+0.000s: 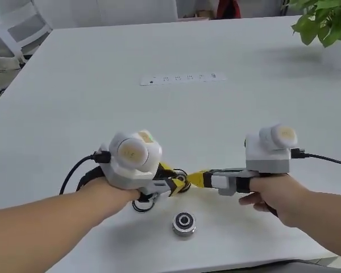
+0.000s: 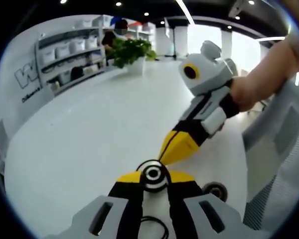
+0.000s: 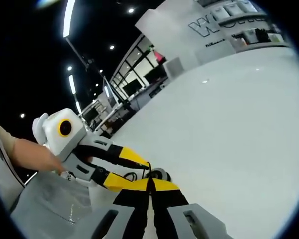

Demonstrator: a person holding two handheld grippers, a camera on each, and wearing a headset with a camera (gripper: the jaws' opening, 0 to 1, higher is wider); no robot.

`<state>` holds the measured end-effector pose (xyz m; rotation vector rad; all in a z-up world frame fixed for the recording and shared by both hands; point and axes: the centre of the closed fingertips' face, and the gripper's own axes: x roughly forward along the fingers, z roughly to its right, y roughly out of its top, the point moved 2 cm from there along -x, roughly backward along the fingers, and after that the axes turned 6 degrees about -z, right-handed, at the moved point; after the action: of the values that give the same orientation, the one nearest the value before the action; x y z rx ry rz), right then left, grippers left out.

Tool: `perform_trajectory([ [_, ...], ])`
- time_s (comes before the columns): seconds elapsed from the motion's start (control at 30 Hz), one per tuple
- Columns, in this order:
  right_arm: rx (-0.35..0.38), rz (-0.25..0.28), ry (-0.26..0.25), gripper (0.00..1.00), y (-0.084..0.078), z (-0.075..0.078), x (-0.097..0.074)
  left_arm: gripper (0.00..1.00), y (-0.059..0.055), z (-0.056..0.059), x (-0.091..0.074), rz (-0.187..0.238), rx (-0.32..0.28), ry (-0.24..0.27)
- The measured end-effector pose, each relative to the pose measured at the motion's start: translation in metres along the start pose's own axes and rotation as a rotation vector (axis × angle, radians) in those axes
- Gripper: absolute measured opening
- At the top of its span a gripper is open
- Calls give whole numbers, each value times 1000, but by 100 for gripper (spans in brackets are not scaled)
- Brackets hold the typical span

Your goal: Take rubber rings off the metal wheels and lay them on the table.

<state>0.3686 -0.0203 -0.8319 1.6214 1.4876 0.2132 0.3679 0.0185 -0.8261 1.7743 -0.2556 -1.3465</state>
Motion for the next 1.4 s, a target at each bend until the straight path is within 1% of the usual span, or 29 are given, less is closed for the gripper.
perform_trajectory([
  [0.1,-2,5,2,0,2,-1,-1,22,2,1,-6,17,5,-8],
  [0.2,-3,12,3,0,4,-2,-3,24,2,1,-11,24,7,-14],
  [0.37,-5,22,8,0,8,-4,-5,30,4,2,-24,50,3,-21],
  [0.63,-16,31,26,0,15,-13,-6,36,8,1,-44,91,-5,-26],
  [0.77,-21,33,36,0,18,-17,-5,40,8,-1,-55,107,-9,-26],
  [0.9,-27,35,45,0,23,-22,-4,43,6,-6,-64,117,-11,-13],
  [0.97,-30,36,50,0,25,-25,-2,44,3,-9,-69,119,-20,-3],
  [1.1,-38,30,62,0,28,-31,2,46,-1,-13,-78,119,-20,9],
  [1.23,-43,24,74,0,29,-36,6,50,-6,-15,-87,122,-30,25],
  [1.4,-50,14,89,0,31,-43,11,53,-14,-12,-97,122,-35,28],
])
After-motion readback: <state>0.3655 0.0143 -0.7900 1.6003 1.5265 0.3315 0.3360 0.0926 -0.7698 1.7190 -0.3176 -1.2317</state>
